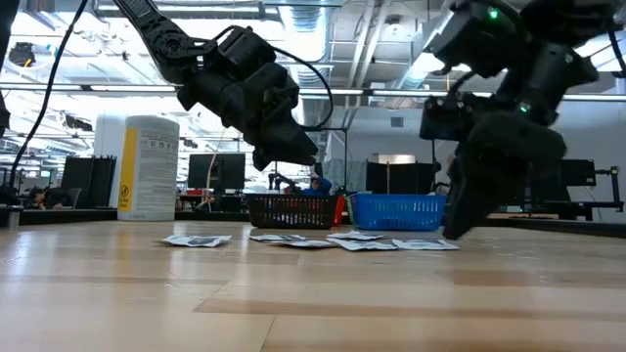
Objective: Pick & Place First Aid Supplies
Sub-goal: Put the towelette pack into the black basket
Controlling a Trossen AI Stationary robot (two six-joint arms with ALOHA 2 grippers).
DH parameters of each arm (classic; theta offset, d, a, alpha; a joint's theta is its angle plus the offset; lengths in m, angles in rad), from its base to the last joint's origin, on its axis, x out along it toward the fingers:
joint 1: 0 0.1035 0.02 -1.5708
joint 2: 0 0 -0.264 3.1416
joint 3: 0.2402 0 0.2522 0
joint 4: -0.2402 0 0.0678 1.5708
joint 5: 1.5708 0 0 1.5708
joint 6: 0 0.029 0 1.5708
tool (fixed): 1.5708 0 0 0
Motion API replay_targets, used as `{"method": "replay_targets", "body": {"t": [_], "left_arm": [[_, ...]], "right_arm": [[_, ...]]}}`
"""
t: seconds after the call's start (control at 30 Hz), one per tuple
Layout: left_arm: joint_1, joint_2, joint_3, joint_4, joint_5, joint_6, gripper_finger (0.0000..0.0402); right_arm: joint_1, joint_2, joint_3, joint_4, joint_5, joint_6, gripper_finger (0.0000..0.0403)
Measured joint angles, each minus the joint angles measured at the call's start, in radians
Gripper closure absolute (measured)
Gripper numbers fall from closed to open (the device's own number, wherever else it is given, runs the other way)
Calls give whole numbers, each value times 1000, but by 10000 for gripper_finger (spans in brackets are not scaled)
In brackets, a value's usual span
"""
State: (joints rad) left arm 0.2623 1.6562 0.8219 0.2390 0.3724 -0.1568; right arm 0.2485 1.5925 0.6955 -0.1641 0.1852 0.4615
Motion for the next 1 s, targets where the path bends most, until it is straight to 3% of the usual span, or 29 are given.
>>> {"method": "replay_targets", "body": {"t": [0.4,0.73,0.87,1.0], "left_arm": [[2,0,0,0,-2,-32,274],[-10,0,-1,0,-2,-42,274],[-22,0,-1,-12,-2,-42,274],[-27,0,-1,-15,-3,-42,274]], "right_arm": [[0,2,-35,97,-1,3,239],[22,197,-19,238,20,69,243],[44,209,-19,245,47,125,283],[42,177,-28,227,44,135,374]]}}
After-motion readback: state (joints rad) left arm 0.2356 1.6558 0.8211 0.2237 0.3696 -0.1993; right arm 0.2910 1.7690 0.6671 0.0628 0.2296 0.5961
